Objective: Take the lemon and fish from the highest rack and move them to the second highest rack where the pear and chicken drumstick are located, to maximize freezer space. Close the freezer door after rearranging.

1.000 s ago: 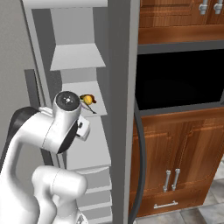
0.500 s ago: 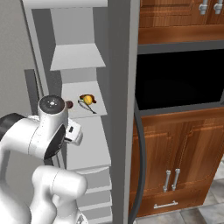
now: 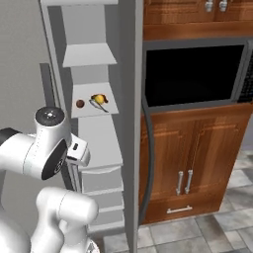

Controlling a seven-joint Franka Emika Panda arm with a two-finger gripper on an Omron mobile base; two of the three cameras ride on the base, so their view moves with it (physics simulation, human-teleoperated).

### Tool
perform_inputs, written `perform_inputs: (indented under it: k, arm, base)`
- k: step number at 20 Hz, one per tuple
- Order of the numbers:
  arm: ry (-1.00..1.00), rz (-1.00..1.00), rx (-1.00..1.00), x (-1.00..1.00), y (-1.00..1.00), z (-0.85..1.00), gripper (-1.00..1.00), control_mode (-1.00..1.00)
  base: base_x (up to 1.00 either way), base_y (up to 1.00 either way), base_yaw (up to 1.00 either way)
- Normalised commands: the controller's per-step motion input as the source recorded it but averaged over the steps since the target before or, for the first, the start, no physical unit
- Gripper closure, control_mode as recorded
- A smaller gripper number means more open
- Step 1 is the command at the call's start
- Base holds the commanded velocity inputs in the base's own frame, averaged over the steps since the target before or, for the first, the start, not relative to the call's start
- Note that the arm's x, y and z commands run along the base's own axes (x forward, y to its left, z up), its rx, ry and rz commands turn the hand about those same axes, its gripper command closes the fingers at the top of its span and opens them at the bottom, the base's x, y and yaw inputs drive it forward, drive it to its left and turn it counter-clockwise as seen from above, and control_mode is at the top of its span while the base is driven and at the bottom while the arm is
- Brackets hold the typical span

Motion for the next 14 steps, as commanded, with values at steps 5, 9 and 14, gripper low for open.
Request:
perform_inputs:
  k: [5, 9, 14]
  arm:
    - [0.0, 0.0, 0.0, 0.0, 0.0, 0.0, -1.0, 1.0]
    - [0.0, 0.0, 0.0, 0.0, 0.0, 0.0, -1.0, 1.0]
    - [0.0, 0.0, 0.0, 0.0, 0.0, 0.0, -1.0, 1.0]
  base:
    - [-0.76, -0.42, 0.0]
    - [-0.19, -0.77, 0.04]
    - [-0.01, -0.89, 0.17]
